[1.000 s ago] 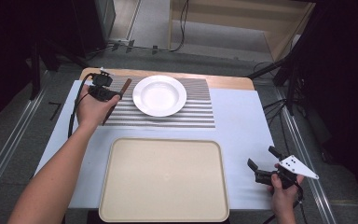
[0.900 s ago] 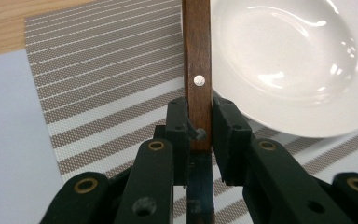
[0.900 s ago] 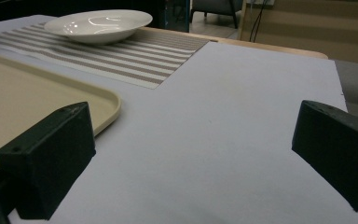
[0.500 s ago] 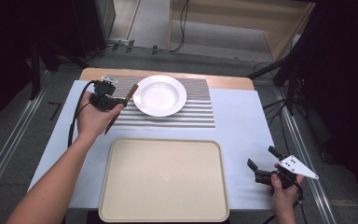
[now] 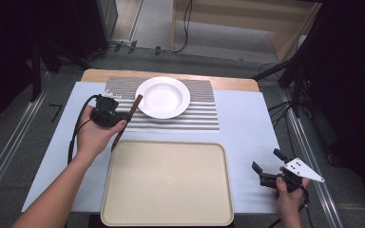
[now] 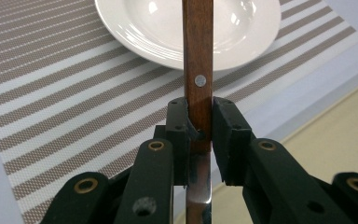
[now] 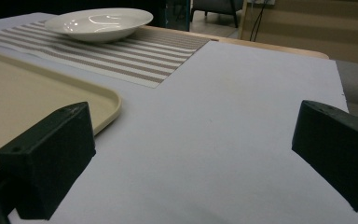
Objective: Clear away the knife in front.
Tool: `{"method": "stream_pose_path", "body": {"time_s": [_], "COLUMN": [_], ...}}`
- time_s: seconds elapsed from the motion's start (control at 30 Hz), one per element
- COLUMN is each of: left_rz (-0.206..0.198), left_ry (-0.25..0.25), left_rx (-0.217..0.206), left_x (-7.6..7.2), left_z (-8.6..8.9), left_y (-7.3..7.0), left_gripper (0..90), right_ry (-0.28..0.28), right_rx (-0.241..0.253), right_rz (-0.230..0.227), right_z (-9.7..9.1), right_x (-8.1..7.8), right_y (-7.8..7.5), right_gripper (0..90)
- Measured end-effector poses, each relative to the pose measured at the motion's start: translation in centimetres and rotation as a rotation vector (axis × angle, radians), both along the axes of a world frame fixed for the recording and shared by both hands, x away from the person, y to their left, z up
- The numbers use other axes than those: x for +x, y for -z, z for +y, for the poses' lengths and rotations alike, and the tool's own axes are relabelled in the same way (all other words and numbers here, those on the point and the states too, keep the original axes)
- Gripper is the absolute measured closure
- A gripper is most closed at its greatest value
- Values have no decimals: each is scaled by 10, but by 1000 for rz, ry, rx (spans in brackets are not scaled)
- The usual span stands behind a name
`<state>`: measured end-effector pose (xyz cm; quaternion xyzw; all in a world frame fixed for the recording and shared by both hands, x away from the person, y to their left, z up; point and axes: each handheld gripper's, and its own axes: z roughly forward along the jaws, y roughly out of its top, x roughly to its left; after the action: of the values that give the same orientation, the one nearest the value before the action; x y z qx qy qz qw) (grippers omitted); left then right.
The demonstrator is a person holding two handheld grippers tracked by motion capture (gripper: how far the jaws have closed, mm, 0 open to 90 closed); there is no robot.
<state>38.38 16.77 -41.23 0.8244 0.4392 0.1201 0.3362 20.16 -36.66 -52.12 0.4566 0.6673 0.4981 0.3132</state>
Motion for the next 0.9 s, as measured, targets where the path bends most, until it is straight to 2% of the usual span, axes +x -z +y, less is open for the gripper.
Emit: {"method": "stream_pose_path", "body": {"time_s": [0.1,0.43,0.9], "left_rz": [0,7,51], "left_ry": [10,60,105], "left_rx": [-16,-20,-49], "left_x": [-9,-37,-80], "left_z": [-1,-4,-7], "left_y": [1,0,18], "left_gripper": [770,770,770], "right_ry": [0,1,-2], "right_rx": [0,-1,0], "right_rz": [0,0,-4], "right_z": [0,0,0], "right_x": [0,0,0], "right_y": [0,0,0], "right_gripper": [0,0,0]}}
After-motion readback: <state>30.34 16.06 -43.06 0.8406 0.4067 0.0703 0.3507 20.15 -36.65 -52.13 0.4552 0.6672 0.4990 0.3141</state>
